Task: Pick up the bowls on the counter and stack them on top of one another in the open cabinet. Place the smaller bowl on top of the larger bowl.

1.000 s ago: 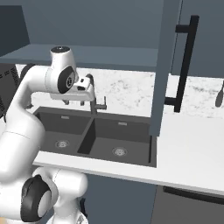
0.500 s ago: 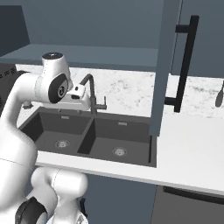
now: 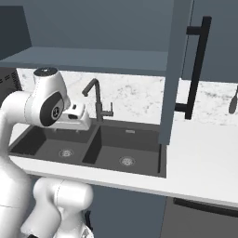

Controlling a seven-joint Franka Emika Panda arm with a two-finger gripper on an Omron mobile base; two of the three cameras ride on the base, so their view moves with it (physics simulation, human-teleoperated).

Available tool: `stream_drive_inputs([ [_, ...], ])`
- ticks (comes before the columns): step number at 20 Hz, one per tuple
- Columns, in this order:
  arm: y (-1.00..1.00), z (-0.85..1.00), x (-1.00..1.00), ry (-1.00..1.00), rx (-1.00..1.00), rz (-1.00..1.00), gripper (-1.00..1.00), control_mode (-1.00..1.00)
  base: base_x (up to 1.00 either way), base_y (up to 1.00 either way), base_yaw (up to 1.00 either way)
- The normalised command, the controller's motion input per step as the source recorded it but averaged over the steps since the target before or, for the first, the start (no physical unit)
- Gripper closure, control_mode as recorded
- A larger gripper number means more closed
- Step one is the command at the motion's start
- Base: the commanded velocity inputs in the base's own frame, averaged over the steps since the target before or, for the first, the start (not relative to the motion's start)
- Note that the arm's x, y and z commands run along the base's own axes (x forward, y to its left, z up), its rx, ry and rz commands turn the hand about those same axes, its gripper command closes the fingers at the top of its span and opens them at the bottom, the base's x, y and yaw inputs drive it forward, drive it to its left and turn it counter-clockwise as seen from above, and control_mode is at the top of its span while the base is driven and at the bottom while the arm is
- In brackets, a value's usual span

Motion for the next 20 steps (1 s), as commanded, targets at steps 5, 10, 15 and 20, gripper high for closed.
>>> stream_drive_inputs([
  [5, 0.03, 0.00, -0.19, 0.00, 0.00, 0.00, -1.00, 1.00, -0.52, 0.06, 0.00],
  [10, 0.00, 0.00, 0.00, 0.00, 0.00, 0.00, -1.00, 1.00, -0.92, 0.49, 0.00],
  [15, 0.00, 0.00, 0.00, 0.00, 0.00, 0.00, -1.00, 1.00, -0.34, 1.00, -0.01],
  [20, 0.00, 0.00, 0.00, 0.00, 0.00, 0.00, -1.00, 1.00, -0.06, 1.00, -0.02],
])
